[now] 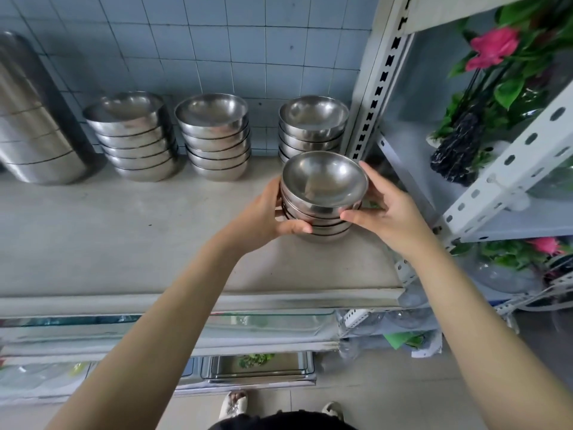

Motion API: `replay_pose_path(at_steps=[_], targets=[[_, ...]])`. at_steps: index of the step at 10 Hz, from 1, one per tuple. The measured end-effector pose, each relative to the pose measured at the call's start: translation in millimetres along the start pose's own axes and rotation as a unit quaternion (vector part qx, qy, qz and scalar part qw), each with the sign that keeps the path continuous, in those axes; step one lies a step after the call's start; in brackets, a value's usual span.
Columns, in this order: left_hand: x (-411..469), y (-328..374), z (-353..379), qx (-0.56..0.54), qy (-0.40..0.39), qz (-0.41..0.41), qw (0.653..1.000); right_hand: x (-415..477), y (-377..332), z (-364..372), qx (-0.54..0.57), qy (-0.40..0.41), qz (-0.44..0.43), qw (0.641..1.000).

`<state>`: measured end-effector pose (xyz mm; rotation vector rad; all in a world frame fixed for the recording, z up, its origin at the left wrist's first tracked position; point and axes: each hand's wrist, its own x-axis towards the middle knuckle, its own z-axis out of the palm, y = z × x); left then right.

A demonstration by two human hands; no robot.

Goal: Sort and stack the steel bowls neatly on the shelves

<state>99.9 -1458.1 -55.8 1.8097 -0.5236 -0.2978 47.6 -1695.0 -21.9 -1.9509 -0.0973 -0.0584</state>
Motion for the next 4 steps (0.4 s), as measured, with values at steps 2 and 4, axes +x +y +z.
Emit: replay_pose_path(at_steps=[2, 4], targets=[[1.6, -2.8, -1.1, 0.031, -0.003, 0.004, 1.0, 0.2, 1.1, 0.5, -0.014, -0.006, 0.011, 1.0], [-1.4, -5.6, -6.6, 0.075, -0.01, -0.007, 0.997, -9.5, -9.3, 5.5, 0.042, 0.019, 0.003, 0.999]])
